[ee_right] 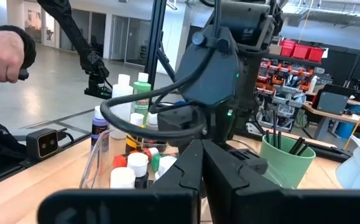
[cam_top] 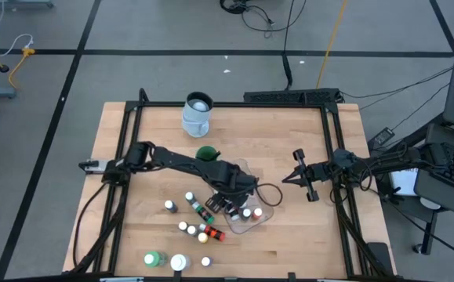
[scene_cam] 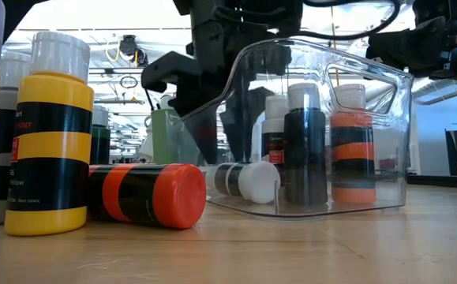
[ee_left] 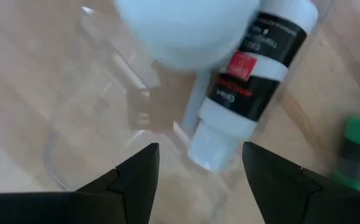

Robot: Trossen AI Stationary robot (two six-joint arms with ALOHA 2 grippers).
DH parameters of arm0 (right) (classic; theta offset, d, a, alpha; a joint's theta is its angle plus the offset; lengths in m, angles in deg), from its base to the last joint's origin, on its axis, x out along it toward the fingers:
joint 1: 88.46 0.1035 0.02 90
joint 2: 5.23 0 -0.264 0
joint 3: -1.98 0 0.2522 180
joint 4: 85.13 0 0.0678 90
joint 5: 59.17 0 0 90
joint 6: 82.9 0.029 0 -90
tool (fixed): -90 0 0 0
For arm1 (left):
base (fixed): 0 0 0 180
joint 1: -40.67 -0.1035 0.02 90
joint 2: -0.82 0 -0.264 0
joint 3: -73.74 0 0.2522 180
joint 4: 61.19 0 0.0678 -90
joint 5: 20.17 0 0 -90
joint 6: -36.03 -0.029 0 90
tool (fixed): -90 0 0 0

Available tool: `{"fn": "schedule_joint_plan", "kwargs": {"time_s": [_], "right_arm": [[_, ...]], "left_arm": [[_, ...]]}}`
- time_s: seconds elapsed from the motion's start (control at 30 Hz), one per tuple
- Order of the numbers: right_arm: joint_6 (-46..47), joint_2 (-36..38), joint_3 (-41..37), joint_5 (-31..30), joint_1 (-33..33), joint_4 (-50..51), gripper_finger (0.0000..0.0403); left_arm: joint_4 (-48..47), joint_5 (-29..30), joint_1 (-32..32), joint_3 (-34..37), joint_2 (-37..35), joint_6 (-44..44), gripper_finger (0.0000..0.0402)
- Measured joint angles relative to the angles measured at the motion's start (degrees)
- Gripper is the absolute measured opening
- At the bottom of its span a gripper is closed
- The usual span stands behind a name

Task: Pick & Place Paint Supplies
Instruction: Adjust the transparent bin on the table

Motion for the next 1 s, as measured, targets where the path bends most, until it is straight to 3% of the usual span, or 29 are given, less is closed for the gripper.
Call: {"fn": "schedule_joint_plan", "kwargs": {"time_s": [0.37, 0.83, 1.0], "right_arm": [[-0.2, -0.24, 0.0, -0.09, 0.0, -0.02, 0.0004], [-0.88, -0.24, 0.0, -0.15, 0.0, 0.29, 0.0004], [-0.96, -0.23, 0.0, -0.15, 0.01, 0.29, 0.0004]], "left_arm": [[-1.06, 3.12, -0.19, -0.02, 0.79, 0.23, 0.0234], [-0.21, 1.92, -0.07, 0.0, 1.39, -0.09, 0.0234], [0.41, 1.51, -0.11, 0.58, 1.39, -4.12, 0.0208]]}}
